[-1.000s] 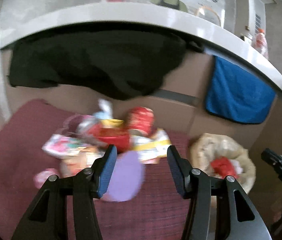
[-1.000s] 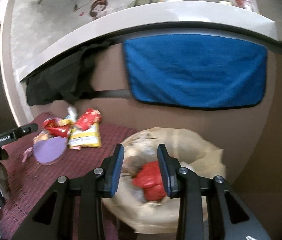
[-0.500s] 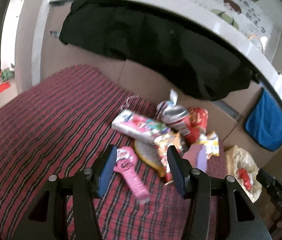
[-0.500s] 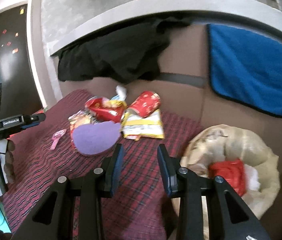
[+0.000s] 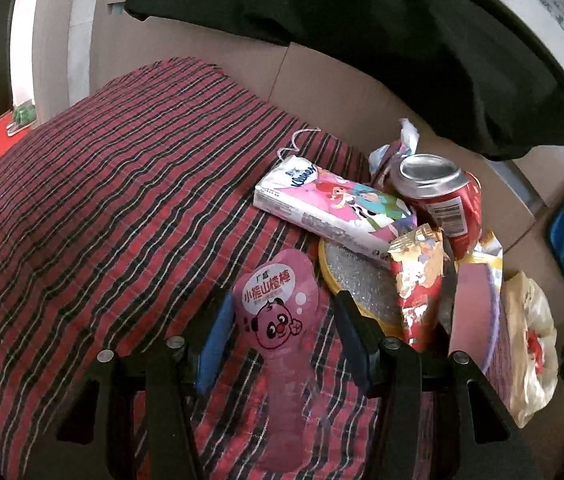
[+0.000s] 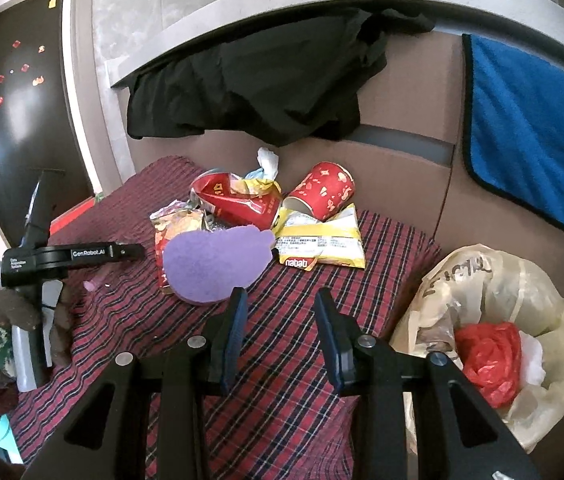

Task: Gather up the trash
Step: 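Grasp the pink lollipop wrapper with the left tool while the right tool grasps the red can, then carry the wrapper and can over the bin and open both tools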

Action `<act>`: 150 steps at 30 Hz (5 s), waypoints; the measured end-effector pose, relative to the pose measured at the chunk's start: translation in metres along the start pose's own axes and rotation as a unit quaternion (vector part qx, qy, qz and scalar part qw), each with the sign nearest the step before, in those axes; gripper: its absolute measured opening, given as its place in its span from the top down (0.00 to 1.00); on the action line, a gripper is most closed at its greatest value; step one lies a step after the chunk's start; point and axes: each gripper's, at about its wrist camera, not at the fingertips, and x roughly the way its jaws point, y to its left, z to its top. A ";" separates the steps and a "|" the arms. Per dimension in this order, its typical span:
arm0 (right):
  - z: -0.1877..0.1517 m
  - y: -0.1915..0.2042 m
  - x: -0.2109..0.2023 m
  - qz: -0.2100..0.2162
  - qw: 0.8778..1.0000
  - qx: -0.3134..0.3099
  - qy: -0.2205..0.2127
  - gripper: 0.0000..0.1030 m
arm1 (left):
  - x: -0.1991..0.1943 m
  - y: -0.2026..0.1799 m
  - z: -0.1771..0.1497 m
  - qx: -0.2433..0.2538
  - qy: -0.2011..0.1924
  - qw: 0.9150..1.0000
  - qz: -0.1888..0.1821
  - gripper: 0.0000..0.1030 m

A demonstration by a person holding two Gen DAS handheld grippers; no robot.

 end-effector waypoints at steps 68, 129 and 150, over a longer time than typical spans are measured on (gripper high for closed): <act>0.102 0.078 0.041 0.035 0.991 -0.116 -0.056 0.72 | -0.111 -0.025 0.021 0.065 -0.125 0.987 -0.082 0.86; 0.012 -0.197 -0.100 -0.124 0.981 0.085 -0.122 0.72 | -0.037 -0.369 -0.052 0.262 -0.110 0.930 -0.233 0.86; -0.010 -0.204 -0.084 -0.138 0.980 0.112 -0.090 0.67 | -0.020 -0.352 -0.046 0.229 -0.060 0.936 -0.259 0.57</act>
